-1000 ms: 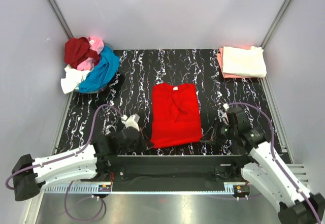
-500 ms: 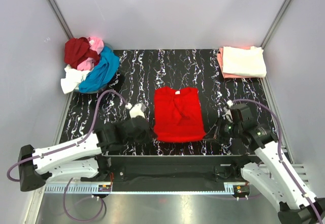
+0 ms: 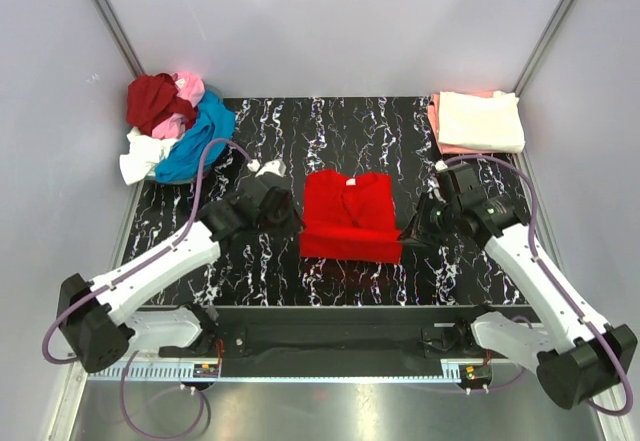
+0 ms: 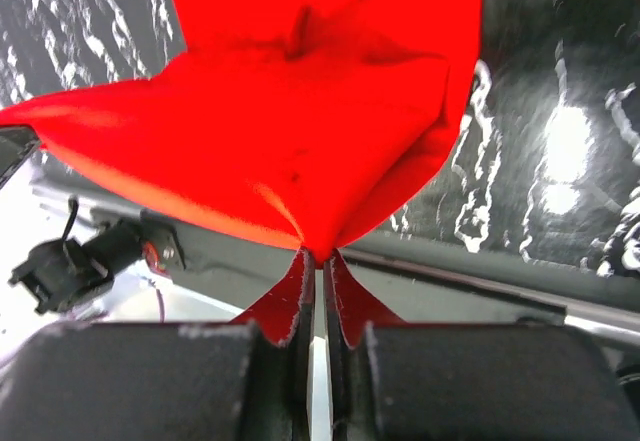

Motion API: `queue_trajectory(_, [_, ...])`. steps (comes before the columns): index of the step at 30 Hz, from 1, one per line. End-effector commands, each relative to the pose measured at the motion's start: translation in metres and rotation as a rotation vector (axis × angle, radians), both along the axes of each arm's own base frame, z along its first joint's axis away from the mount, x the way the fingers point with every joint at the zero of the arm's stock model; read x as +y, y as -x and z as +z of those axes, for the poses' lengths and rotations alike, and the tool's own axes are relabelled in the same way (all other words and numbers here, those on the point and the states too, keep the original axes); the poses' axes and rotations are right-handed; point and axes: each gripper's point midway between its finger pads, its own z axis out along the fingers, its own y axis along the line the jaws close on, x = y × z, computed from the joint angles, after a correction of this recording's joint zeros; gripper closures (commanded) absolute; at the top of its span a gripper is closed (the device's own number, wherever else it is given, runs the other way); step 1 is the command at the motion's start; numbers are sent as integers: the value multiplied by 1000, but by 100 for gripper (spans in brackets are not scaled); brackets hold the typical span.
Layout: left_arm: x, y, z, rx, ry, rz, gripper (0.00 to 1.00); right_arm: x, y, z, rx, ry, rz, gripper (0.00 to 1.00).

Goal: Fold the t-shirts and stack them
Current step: Fold the tshirt

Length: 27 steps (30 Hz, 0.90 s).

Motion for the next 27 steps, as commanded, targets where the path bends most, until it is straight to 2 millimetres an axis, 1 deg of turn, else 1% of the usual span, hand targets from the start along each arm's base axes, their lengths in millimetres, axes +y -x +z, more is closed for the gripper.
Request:
queue_trajectory(1, [-7,-22,24,-51,20,-57,98,-4,-34,23,-116,70,-9,100])
queue_trajectory(2, [-6,-26,25,-54,13,-65,98,-6,-40,24,-126,91,-5,100])
queue_trajectory(3, [-8,-37,27,-47,16,-58,98,-9,-49,19,-115,130,-17,100])
queue_trajectory(4, [-9,-43,29,-48,17,-63,98,-9,-59,28,-137,135,-24,100])
queue_trajectory(5, [-9,-50,30,-51,12,-72,98,-9,-68,28,-147,149,-18,100])
queue_trajectory(6, [-12,-65,29,-31,20,-72,98,-14,-82,18,-119,185,-41,100])
queue_trajectory(7, [-12,-74,29,-33,11,-87,98,-15,-95,24,-138,193,-44,100])
queue_trajectory(8, [-12,-84,23,-6,-2,-88,99,-18,-110,22,-140,203,-62,100])
queue_trajectory(9, [-12,-106,39,-35,13,-75,99,-22,-123,18,-129,211,-80,100])
queue_trajectory(10, [-17,-120,15,21,-18,-103,99,-28,-153,9,-118,222,-113,100])
queue_trajectory(11, [-22,-140,28,-4,-6,-103,99,-32,-168,3,-108,230,-127,100])
queue_trajectory(12, [-17,-157,25,1,-14,-93,96,-33,-186,-28,-30,254,-121,100])
queue_trajectory(13, [-19,-173,-11,76,-58,-89,91,-33,-216,-14,-88,252,-102,100])
queue_trajectory(14, [-22,-192,-1,62,-46,-80,80,-32,-233,-21,-85,264,-91,67])
queue_trajectory(15, [-25,-203,-9,90,-16,-97,53,-41,-246,-66,23,344,-100,49])
queue_trajectory(16, [-28,-214,-16,98,-12,-104,44,-37,-270,-51,-12,327,-100,37])
queue_trajectory(17, [-32,-229,-28,111,-17,-102,33,-39,-271,-61,28,336,-76,25])
queue_trajectory(18, [-35,-234,-30,118,-5,-111,20,-42,-277,-73,52,354,-86,23])
queue_trajectory(19, [-35,-239,-31,120,-11,-111,17,-41,-276,-74,53,349,-83,21])
queue_trajectory(20, [-34,-240,-34,131,-20,-96,15,-38,-283,-71,13,331,-86,15])
queue_trajectory(21, [-34,-239,-33,131,-10,-90,13,-38,-275,-67,-1,316,-86,13])
queue_trajectory(22, [-35,-237,-30,123,8,-88,11,-37,-274,-62,-26,305,-86,11])
queue_trajectory(23, [-34,-233,-27,99,22,-89,10,-37,-276,-57,-63,294,-88,9])
queue_trajectory(24, [-32,-229,-25,90,28,-89,9,-39,-272,-44,-91,288,-96,9])
queue_trajectory(25, [-30,-226,-25,86,26,-88,8,-43,-261,-52,-66,291,-96,8])
queue_trajectory(26, [-25,-218,-35,104,11,-83,8,-43,-259,-50,-82,280,-100,8])
queue_trajectory(27, [-21,-214,-23,77,14,-77,8,-45,-255,-39,-107,244,-106,6])
